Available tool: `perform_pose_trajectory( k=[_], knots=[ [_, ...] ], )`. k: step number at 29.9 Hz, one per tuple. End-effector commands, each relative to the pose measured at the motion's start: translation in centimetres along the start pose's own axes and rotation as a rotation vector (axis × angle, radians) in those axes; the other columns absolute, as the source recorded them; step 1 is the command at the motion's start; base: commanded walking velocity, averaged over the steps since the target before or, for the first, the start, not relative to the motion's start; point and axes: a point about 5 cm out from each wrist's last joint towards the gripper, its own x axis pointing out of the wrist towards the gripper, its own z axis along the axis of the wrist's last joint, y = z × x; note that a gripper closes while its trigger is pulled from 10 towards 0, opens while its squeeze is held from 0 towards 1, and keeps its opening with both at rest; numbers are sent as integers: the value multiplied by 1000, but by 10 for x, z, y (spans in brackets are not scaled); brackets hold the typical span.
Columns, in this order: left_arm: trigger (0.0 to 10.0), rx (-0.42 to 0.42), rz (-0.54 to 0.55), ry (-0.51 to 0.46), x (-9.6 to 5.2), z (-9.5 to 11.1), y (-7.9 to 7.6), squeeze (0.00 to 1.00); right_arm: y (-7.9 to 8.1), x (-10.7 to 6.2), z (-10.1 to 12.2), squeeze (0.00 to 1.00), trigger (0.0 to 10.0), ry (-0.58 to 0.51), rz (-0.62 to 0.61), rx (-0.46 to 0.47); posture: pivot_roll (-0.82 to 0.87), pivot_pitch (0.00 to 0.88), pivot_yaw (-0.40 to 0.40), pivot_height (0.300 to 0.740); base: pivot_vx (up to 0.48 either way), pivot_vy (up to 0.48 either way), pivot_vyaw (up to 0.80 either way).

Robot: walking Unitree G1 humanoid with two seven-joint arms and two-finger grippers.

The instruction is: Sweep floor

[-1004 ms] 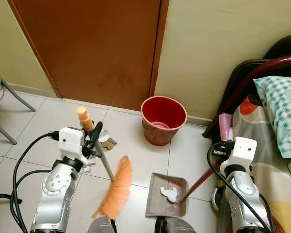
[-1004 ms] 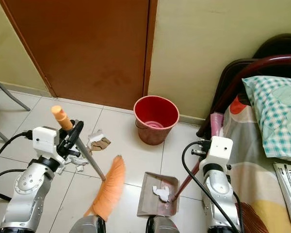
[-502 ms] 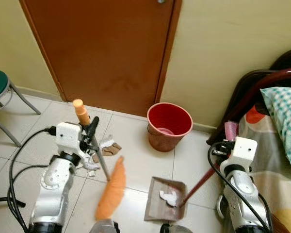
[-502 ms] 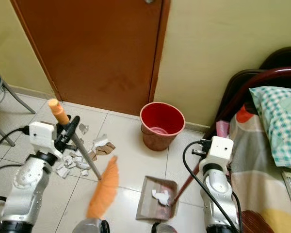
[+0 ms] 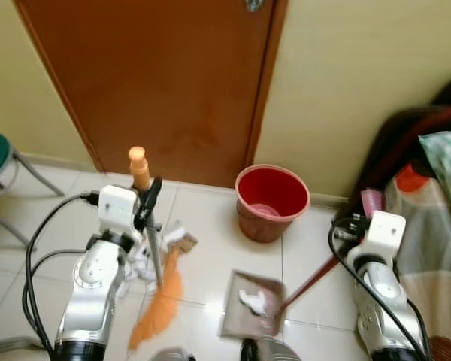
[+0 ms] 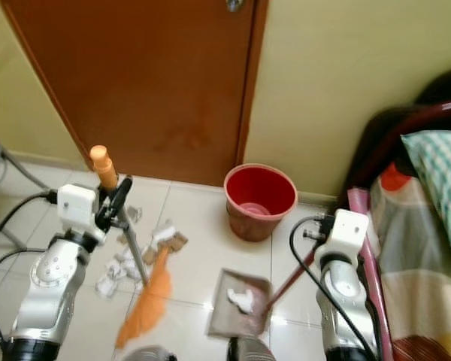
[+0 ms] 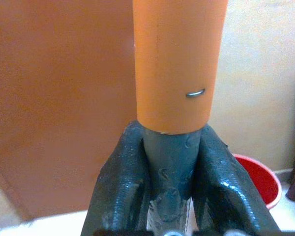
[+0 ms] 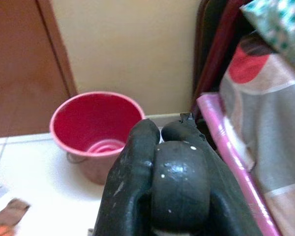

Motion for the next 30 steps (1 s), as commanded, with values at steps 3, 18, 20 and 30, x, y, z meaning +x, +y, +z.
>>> perform_pose_trajectory(
  k=[3,18,20,30],
  knots=[
    [10000,24,3,-31,-1,6,3,0,4,1,5,0,10000,-19,7,2,23,73,-32,740,0,0,-554],
    [10000,-1,11,-11,-4,1,-6,0,16,12,23,0,10000,-76,44,25,21,83,-23,740,0,0,-311],
    [10000,-1,19,7,-5,-3,-7,0,22,15,31,0,10000,-90,67,50,20,89,-27,740,0,0,0],
    [10000,32,147,104,-8,-19,8,0,53,21,75,0,10000,-142,224,132,6,90,-33,740,0,0,0]
  ],
)
